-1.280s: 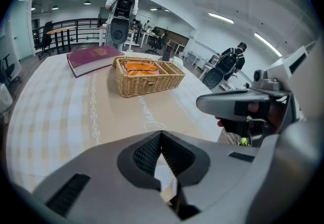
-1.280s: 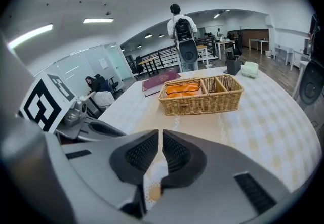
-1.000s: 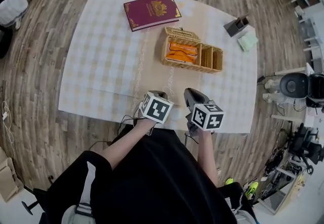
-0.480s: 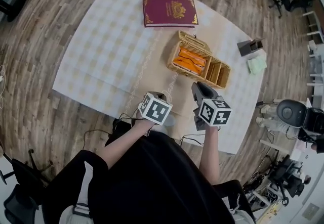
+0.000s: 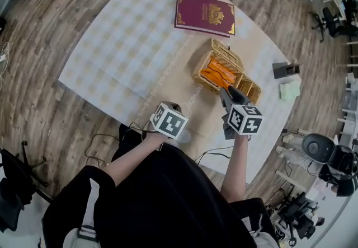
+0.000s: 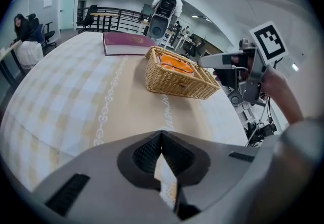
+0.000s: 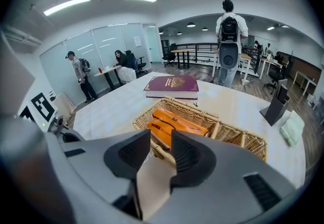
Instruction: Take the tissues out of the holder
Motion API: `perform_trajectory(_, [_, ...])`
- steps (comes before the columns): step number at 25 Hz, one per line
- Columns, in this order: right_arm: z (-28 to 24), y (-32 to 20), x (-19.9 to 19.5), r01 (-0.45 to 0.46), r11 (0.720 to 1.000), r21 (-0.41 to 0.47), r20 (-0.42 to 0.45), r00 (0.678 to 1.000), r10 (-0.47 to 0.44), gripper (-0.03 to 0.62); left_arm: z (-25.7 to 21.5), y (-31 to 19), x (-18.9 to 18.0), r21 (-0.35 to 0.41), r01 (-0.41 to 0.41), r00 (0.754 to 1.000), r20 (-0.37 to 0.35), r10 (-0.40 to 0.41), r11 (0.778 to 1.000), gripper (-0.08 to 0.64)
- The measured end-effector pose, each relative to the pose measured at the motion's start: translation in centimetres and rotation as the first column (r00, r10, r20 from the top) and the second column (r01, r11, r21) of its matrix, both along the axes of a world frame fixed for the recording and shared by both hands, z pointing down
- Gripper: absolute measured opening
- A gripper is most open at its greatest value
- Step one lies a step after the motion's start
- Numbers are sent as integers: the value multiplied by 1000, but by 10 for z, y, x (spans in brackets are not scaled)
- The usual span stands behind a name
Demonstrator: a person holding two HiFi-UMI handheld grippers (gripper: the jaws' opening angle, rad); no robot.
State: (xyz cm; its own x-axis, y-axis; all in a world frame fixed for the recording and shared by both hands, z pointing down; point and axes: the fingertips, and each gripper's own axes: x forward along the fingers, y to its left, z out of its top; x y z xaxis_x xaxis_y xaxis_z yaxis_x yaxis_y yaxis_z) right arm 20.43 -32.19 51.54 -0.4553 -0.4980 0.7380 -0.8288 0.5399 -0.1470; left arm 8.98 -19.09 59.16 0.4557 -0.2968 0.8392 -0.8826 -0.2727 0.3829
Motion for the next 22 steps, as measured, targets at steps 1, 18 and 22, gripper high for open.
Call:
perform_trajectory(1, [0, -4, 0, 10, 1000, 1, -5, 1000, -10, 123, 1, 0, -1, -5, 5, 1000, 0, -5, 1000, 0])
perform_trajectory(18, [22, -58, -17, 247, 969, -10, -168, 955, -245, 199, 20, 8, -6, -62, 57, 998, -7, -57, 996, 0])
perform_trajectory(22, [31, -65, -22, 286, 957, -34, -198, 937, -287, 207, 22, 9, -9, -70, 70, 997, -7, -71, 995, 0])
